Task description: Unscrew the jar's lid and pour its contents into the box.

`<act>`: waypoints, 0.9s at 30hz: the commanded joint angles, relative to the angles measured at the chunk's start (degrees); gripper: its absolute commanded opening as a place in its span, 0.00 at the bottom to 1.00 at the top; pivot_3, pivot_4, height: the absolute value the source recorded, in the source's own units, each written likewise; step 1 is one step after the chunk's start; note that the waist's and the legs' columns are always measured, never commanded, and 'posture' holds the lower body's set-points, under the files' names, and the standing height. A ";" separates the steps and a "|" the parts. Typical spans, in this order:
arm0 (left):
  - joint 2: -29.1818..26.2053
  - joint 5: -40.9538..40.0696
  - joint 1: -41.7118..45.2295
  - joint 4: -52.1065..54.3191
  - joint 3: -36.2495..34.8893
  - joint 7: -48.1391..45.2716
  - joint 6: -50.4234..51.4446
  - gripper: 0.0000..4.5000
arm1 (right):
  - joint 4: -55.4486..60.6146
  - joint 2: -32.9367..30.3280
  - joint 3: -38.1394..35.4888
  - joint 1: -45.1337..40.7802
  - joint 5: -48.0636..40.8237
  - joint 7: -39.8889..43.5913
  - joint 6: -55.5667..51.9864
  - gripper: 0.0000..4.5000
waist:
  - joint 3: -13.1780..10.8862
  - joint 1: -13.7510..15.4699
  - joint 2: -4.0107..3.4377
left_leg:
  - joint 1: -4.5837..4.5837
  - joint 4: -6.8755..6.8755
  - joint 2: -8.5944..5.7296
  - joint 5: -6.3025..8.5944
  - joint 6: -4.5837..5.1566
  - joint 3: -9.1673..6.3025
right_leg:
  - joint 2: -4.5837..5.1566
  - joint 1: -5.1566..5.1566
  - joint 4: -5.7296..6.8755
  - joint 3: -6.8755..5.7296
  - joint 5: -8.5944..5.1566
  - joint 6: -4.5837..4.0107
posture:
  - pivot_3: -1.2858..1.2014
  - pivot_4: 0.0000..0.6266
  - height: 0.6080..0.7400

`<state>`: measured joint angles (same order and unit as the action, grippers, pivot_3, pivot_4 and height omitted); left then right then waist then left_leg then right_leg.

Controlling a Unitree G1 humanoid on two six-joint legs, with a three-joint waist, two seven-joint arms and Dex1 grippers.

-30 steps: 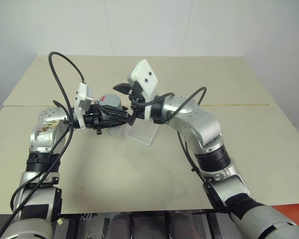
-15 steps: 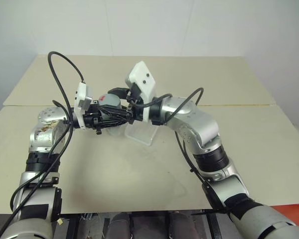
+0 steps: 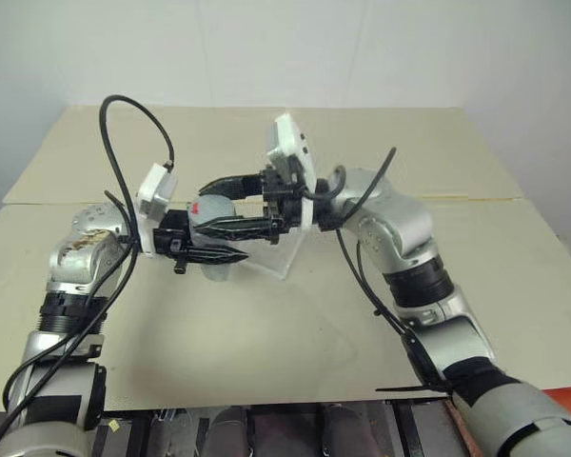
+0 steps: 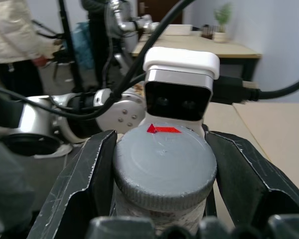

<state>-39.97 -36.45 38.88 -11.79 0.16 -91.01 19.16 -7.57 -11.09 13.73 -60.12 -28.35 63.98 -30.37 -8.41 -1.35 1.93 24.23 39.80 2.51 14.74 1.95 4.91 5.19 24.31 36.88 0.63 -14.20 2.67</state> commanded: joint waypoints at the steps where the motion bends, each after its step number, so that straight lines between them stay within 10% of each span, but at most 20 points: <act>1: -0.30 0.42 -3.98 0.69 -1.49 -1.29 -2.18 0.43 | -1.25 -2.53 -5.48 -2.50 -1.69 2.65 2.97 0.62 | 0.00 0.05 0.00 | -0.01 0.00 0.00 0.00 0.00 0.01 | 0.00 -0.01 0.00 0.00 0.00 0.00 | 0.52 0.24 1.00; 16: 1.27 5.04 -8.48 1.96 -2.35 4.02 -5.54 0.43 | 1.72 -5.66 -9.39 -0.84 1.02 -2.93 3.54 0.62 | -0.01 0.47 -0.01 | 0.04 0.01 0.00 0.00 -0.01 0.14 | 0.04 0.02 0.00 -0.02 0.00 0.00 | 0.52 0.24 1.00; 27: 2.79 8.03 -0.76 -4.30 -7.59 15.52 -9.25 0.43 | 20.86 -7.73 -16.73 26.05 15.40 -39.33 -4.37 0.62 | 0.00 0.71 0.01 | 0.08 -0.02 -0.06 -0.08 -0.15 0.14 | 0.11 0.00 -0.07 -0.05 0.00 0.00 | 0.52 0.24 1.00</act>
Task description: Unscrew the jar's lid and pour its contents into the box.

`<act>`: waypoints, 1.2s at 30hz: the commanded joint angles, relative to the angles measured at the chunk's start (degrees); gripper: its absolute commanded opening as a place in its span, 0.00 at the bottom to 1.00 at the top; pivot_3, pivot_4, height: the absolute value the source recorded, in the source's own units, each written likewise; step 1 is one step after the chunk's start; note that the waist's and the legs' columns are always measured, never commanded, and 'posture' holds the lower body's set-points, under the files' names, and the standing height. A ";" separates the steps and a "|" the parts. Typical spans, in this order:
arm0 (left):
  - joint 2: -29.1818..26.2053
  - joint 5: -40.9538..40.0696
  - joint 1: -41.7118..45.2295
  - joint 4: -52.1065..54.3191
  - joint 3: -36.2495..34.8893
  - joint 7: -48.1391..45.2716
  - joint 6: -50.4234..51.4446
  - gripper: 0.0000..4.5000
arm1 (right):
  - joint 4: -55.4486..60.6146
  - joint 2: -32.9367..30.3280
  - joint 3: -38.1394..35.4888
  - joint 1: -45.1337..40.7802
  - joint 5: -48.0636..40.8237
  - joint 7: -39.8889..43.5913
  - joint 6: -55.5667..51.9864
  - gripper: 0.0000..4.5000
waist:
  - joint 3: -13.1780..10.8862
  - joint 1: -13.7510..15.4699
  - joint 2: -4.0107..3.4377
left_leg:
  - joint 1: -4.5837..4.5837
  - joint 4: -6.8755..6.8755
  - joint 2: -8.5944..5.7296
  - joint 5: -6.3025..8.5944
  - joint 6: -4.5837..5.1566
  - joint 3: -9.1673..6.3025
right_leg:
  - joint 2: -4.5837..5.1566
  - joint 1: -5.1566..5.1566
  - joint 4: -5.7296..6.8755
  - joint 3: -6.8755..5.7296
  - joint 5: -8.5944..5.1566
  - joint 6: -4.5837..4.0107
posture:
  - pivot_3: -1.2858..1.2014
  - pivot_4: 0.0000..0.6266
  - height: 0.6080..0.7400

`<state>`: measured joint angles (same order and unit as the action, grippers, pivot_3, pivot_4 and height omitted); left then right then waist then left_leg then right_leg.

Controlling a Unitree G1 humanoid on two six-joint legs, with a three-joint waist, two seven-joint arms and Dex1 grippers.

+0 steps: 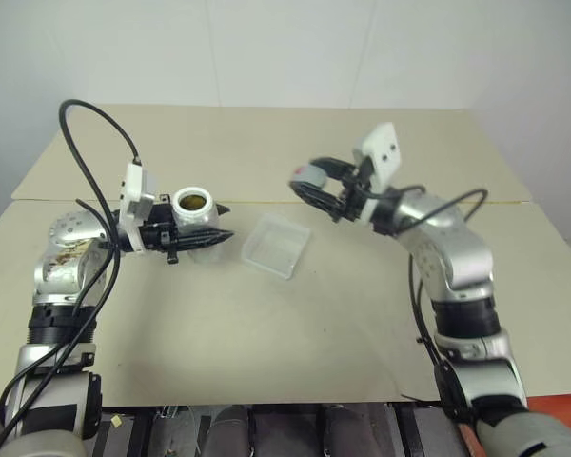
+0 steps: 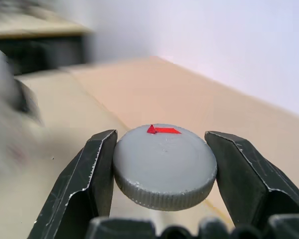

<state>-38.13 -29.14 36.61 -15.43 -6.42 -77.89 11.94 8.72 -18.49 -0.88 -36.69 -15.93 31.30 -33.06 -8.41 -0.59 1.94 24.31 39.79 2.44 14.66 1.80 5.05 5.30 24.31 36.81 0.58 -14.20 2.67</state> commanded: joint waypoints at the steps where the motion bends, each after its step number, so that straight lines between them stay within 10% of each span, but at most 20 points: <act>1: 1.44 1.10 1.79 -0.96 -0.81 3.14 -2.36 0.43 | 4.57 -0.68 -1.43 3.90 4.80 -8.40 -1.83 0.62 | 0.00 -0.08 0.00 | 0.00 0.01 0.01 0.00 0.01 0.01 | -0.01 0.00 0.01 0.00 0.00 0.00 | 0.52 0.24 1.00; 5: 3.74 3.16 3.55 -3.04 0.41 5.50 -4.13 0.43 | 0.89 0.96 0.16 7.62 8.24 -14.28 -4.11 0.62 | 0.00 -0.48 0.00 | -0.05 0.02 0.00 0.05 0.09 0.12 | -0.05 -0.01 0.05 0.06 0.00 0.00 | 0.52 0.24 1.00; 11: 5.78 4.15 4.77 -3.85 1.19 6.66 -4.60 0.43 | -10.62 5.41 1.02 7.39 10.98 -18.92 0.97 0.99 | 0.00 -0.58 0.00 | -0.07 0.00 0.01 0.04 0.08 0.13 | -0.08 -0.01 0.03 0.10 0.00 0.00 | 0.52 0.24 1.00; 22: 5.15 7.18 5.91 -5.56 1.18 9.62 -7.06 0.43 | 4.89 -2.32 -0.51 10.60 5.15 -9.46 -8.31 0.99 | 0.00 -0.21 0.00 | -0.03 0.03 0.01 0.10 0.17 -0.09 | -0.05 -0.03 -0.04 0.11 0.00 0.00 | 0.52 0.24 1.00; 31: 4.50 29.83 19.41 -23.53 11.60 16.16 -44.38 0.43 | 14.76 -19.08 -7.53 6.25 -16.46 11.87 -23.01 0.99 | 0.00 0.86 0.01 | -0.02 0.04 -0.08 0.20 0.34 0.03 | -0.02 -0.14 -0.19 0.04 0.00 0.00 | 0.52 0.24 1.00; 36: 2.64 57.49 29.64 -32.08 23.45 39.51 -63.01 0.43 | 13.83 -24.61 -3.95 2.76 -19.32 16.92 -24.67 0.99 | -0.01 1.33 0.03 | 0.01 0.06 -0.11 0.22 0.38 0.20 | -0.01 -0.15 -0.24 0.02 0.01 0.01 | 0.52 0.24 1.00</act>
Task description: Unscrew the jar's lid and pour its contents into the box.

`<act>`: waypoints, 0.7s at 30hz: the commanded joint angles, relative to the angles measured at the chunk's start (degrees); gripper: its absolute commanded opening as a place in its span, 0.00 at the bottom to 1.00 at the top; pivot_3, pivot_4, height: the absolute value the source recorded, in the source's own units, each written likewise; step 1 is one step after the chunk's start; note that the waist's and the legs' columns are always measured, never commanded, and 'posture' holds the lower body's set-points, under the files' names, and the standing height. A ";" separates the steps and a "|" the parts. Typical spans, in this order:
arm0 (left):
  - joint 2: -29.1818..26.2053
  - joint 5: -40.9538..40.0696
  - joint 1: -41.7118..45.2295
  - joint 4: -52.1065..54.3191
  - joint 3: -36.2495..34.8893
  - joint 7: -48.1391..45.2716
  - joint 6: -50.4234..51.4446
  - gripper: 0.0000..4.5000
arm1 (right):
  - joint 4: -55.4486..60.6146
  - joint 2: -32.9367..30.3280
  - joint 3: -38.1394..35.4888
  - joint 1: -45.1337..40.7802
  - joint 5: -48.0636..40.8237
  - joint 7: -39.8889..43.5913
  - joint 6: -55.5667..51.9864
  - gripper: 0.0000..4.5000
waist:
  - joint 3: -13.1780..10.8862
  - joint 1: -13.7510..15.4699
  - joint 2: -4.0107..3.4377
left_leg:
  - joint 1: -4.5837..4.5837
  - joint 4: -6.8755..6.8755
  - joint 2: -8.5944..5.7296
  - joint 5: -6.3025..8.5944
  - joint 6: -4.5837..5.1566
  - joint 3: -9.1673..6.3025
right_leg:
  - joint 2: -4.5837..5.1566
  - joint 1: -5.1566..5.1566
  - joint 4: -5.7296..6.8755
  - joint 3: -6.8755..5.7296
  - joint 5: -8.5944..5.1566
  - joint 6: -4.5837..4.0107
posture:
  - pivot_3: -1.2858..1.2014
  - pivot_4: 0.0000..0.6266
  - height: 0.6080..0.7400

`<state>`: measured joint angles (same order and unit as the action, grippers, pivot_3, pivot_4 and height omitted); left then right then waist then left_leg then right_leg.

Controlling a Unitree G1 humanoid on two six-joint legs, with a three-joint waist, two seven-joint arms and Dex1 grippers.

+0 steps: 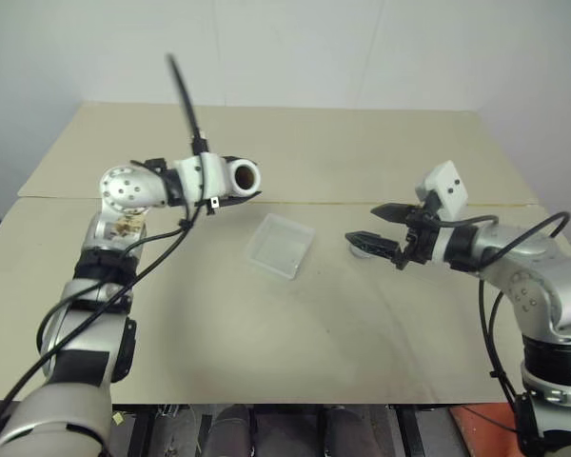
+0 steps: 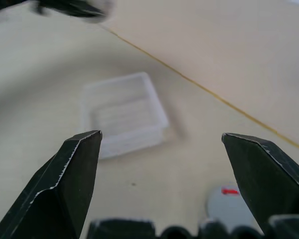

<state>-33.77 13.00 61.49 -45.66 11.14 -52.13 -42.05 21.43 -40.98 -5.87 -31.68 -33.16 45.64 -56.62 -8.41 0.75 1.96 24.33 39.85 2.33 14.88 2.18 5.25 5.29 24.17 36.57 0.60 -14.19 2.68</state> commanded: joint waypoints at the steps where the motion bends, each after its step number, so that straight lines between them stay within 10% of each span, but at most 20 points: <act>1: -2.31 20.54 6.28 -2.93 8.27 18.84 -10.96 0.43 | 0.88 -2.58 1.64 -2.86 -2.35 2.89 -1.44 0.99 | -0.01 -0.03 0.01 | 0.03 0.01 -0.01 0.00 0.00 0.02 | 0.00 0.02 -0.01 0.02 0.01 0.02 | 0.52 0.24 1.00; 10: 1.33 67.72 16.85 -5.78 36.14 81.84 9.00 0.43 | -3.09 -4.92 4.52 -11.95 -6.16 4.87 -8.77 0.99 | -0.02 0.47 0.02 | 0.12 0.03 -0.05 0.01 0.02 -0.01 | 0.08 0.12 0.09 0.00 0.02 0.09 | 0.52 0.24 1.00; 21: 4.18 72.34 19.08 -13.92 45.24 93.17 11.86 0.43 | -4.03 -3.27 1.56 -14.69 -9.06 0.98 -12.28 0.99 | -0.03 0.64 0.04 | 0.50 0.08 -0.09 -0.05 -0.08 0.11 | 0.15 0.57 0.22 -0.01 0.01 0.12 | 0.52 0.24 1.00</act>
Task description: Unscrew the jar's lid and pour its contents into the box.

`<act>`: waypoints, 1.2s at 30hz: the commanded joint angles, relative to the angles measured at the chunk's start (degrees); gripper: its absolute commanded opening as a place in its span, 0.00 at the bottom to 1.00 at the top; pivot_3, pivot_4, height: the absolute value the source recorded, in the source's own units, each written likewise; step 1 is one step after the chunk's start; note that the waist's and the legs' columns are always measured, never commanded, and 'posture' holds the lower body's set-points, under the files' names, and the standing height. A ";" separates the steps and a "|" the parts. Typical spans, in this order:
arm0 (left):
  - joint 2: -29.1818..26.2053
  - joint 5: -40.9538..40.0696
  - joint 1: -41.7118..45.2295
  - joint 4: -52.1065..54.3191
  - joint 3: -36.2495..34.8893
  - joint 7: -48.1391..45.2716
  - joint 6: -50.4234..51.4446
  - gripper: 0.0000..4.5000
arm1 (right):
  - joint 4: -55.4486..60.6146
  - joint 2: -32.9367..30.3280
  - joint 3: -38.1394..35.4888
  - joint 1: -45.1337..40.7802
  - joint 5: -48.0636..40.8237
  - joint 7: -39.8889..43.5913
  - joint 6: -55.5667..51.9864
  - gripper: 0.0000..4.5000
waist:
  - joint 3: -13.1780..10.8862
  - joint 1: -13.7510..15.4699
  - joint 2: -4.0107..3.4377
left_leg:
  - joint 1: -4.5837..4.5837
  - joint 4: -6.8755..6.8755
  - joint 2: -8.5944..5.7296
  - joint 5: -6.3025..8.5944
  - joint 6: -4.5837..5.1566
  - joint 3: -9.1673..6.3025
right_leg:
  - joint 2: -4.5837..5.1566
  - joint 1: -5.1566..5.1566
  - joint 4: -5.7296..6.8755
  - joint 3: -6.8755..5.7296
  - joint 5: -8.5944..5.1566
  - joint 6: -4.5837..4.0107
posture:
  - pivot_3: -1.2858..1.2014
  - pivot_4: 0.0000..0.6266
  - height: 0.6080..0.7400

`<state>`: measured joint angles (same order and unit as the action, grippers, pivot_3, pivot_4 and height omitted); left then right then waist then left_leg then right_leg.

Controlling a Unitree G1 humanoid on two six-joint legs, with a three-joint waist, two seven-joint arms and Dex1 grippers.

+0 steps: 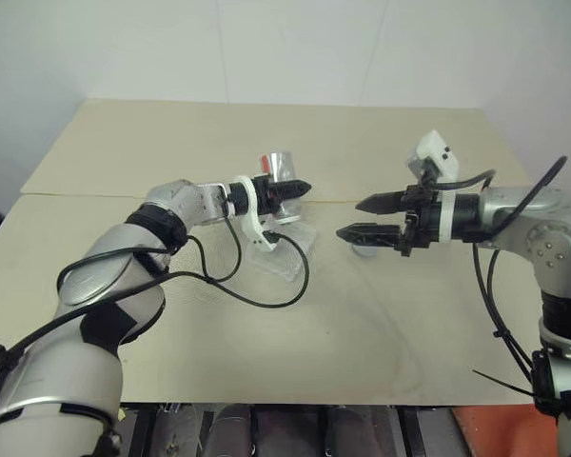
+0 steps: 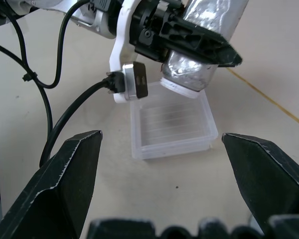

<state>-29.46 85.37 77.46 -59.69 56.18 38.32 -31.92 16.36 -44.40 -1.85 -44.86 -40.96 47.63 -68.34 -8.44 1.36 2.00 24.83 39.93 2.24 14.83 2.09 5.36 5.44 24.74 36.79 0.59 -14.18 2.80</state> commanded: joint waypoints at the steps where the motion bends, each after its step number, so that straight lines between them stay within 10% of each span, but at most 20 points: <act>1: -0.19 0.07 3.16 0.41 0.54 3.35 1.66 0.43 | 1.09 0.23 -2.54 -1.48 -1.51 -1.28 -0.53 0.99 | 0.00 0.05 0.00 | 0.01 0.02 0.00 0.00 0.01 0.00 | 0.01 0.00 0.00 0.00 0.00 0.00 | 0.52 0.24 1.00; 14: -2.06 -6.33 2.26 -0.10 -1.65 1.03 -2.58 0.43 | 1.32 0.82 -1.84 -0.55 -2.02 -2.23 0.85 0.99 | 0.00 0.18 0.00 | 0.03 0.04 -0.05 -0.12 -0.20 -0.01 | 0.05 0.01 0.02 -0.01 0.00 0.00 | 0.52 0.24 1.00; 26: -0.06 -55.89 -7.27 -4.15 -35.70 -42.34 -5.24 0.43 | -0.26 3.80 -4.61 -0.34 -3.86 -3.20 1.56 0.99 | 0.01 -0.39 -0.01 | 0.04 0.17 -0.03 -0.20 -0.34 -0.02 | 0.05 -0.01 0.11 -0.05 0.00 0.00 | 0.52 0.24 1.00; 31: 5.28 -81.78 -17.56 12.63 -50.47 -66.89 18.61 0.43 | 0.23 4.61 -5.39 0.23 -4.33 -3.65 2.40 0.99 | 0.01 -0.72 -0.01 | 0.08 0.34 0.02 -0.22 -0.38 -0.12 | 0.04 -0.04 0.23 -0.12 0.00 0.00 | 0.52 0.24 1.00; 36: 7.85 -94.04 -26.19 28.07 -58.21 -70.65 39.02 0.43 | 1.12 4.99 -5.88 1.29 -4.75 -3.97 2.98 0.99 | 0.01 -1.24 -0.01 | 0.09 0.36 0.06 -0.23 -0.38 -0.36 | -0.05 -0.03 0.25 -0.10 0.00 0.00 | 0.52 0.24 1.00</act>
<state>-21.87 -4.73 51.61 -36.84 0.85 -32.10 2.15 15.51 -39.44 -5.34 -43.56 -44.19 43.63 -66.93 -8.43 0.13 1.99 24.92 40.28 2.30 14.60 1.71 4.92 5.40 24.70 37.05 0.51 -14.18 2.80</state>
